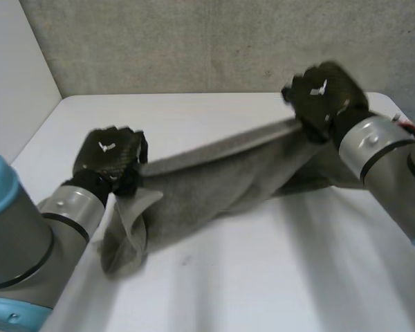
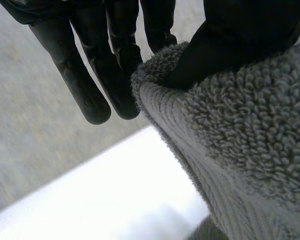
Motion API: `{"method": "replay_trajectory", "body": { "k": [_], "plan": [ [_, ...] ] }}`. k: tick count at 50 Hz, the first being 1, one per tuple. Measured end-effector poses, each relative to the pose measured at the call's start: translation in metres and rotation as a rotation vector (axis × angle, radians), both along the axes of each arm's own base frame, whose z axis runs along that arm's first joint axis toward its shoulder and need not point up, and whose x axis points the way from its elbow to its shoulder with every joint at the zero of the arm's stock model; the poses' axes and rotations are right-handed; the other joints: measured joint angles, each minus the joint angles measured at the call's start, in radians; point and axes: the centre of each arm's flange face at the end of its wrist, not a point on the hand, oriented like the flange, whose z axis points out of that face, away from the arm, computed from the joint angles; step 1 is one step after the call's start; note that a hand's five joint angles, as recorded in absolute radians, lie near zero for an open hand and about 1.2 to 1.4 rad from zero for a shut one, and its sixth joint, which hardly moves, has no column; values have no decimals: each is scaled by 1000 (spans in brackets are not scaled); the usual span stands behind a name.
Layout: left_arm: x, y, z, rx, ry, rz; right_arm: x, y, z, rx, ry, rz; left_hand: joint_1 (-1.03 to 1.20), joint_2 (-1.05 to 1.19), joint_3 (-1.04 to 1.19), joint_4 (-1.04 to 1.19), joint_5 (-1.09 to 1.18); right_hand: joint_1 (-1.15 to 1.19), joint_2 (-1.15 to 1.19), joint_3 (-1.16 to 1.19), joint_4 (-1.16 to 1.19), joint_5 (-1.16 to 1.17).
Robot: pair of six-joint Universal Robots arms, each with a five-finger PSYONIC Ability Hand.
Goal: Fold the towel.
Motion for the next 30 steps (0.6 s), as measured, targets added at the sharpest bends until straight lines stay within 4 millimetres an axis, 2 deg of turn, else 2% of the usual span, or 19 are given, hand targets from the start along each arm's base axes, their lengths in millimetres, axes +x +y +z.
{"method": "replay_trajectory", "body": {
  "k": [3,4,9,12,13,15,16,18,21,22,23,25,27,28,29,30],
  "plan": [
    [-2,-2,-13,41,-23,-6,2,6,-17,70,101,11,2,0,0,0,3,0,0,0,0,4],
    [-3,-4,-21,62,-35,-11,3,8,-29,116,161,14,2,0,0,0,3,0,0,0,0,6],
    [-8,-15,-41,107,-73,-28,6,3,-69,241,322,-4,2,0,0,0,3,0,0,0,0,8],
    [-12,-23,-46,106,-94,-34,8,-5,-80,259,355,-21,2,0,0,0,3,0,0,0,3,8],
    [-15,-31,-48,88,-113,-38,11,-13,-84,251,360,-33,2,0,0,0,3,0,0,0,5,8],
    [-18,-38,-47,67,-127,-40,14,-21,-85,227,351,-44,2,0,0,0,3,0,0,0,5,8],
    [-22,-48,-41,25,-143,-41,20,-34,-82,173,323,-59,2,0,0,0,3,0,0,0,5,9],
    [-26,-59,-32,-26,-153,-39,24,-45,-76,118,293,-70,2,0,0,0,3,0,0,0,5,9],
    [-34,-79,-6,-144,-157,-29,34,-68,-53,-40,205,-95,2,0,0,0,3,0,0,0,5,9],
    [-37,-87,12,-210,-146,-20,39,-79,-36,-139,150,-108,2,0,0,0,3,0,0,0,5,9],
    [-38,-91,20,-241,-139,-15,40,-83,-28,-180,128,-113,2,0,0,0,3,0,0,0,5,9],
    [-42,-104,61,-376,-96,12,45,-93,6,-343,40,-126,2,0,0,0,3,0,0,0,5,9],
    [-41,-110,94,-485,-52,36,46,-94,35,-468,-27,-130,2,0,0,0,3,0,0,0,5,9],
    [-41,-110,104,-516,-37,43,46,-94,44,-504,-46,-129,2,0,0,0,3,0,0,0,5,9],
    [-38,-110,131,-600,2,63,46,-90,65,-590,-90,-121,2,0,0,0,3,0,0,0,5,9],
    [-36,-108,147,-650,26,75,45,-87,76,-631,-110,-112,2,0,0,0,3,0,0,0,5,10]
  ]
}}
